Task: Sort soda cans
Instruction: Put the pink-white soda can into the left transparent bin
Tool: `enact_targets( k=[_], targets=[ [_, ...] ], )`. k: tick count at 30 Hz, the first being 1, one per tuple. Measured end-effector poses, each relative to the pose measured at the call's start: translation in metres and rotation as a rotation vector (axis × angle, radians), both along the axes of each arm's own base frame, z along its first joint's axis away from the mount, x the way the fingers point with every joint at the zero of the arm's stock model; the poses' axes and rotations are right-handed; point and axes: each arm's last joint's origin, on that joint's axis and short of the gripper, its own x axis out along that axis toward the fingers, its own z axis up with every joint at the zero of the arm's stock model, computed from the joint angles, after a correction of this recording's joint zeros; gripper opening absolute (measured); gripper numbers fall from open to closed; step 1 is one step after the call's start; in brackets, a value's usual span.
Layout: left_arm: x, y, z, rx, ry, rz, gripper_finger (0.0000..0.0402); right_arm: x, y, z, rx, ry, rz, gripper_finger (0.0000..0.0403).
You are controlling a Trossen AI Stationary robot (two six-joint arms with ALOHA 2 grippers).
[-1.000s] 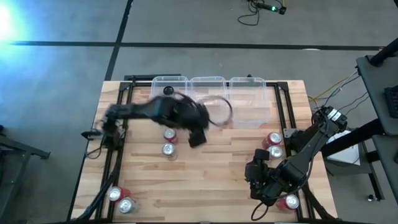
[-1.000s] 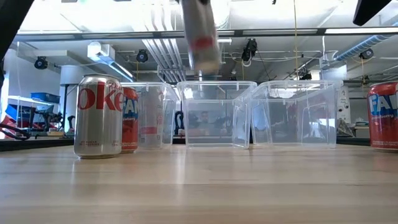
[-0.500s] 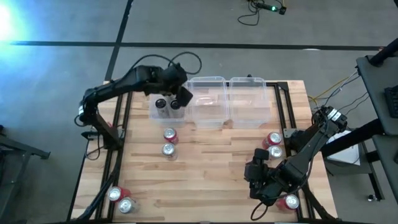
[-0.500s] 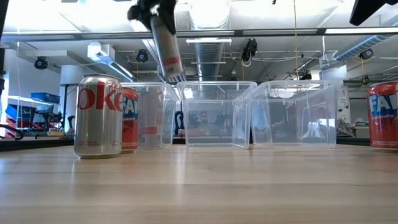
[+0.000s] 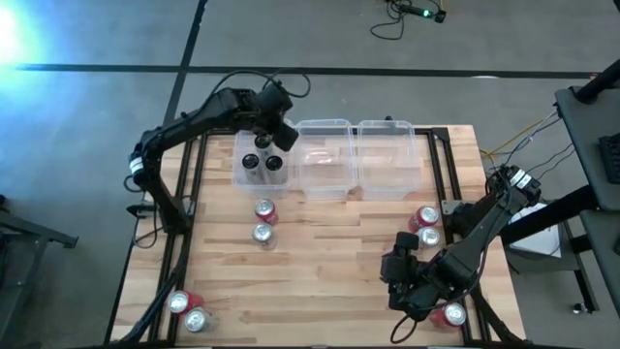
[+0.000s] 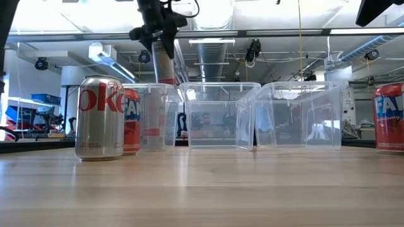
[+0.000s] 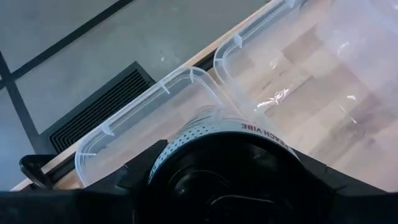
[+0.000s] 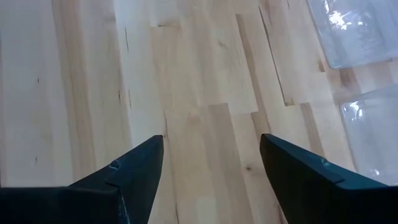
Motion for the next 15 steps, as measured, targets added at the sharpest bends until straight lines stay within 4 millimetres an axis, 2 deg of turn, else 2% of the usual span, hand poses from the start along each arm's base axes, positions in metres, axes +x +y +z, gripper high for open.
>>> enact_targets(
  k=[5,15],
  targets=[
    [0.003,0.0,-0.007,-0.048,0.028,-0.026,0.023,0.0,0.0,-0.001,-0.006,0.004,0.005,0.0267],
    [0.016,0.008,-0.028,-0.09,0.1,-0.039,0.023,-0.001,-0.001,-0.002,-0.005,0.006,0.001,0.0247]
  ],
)
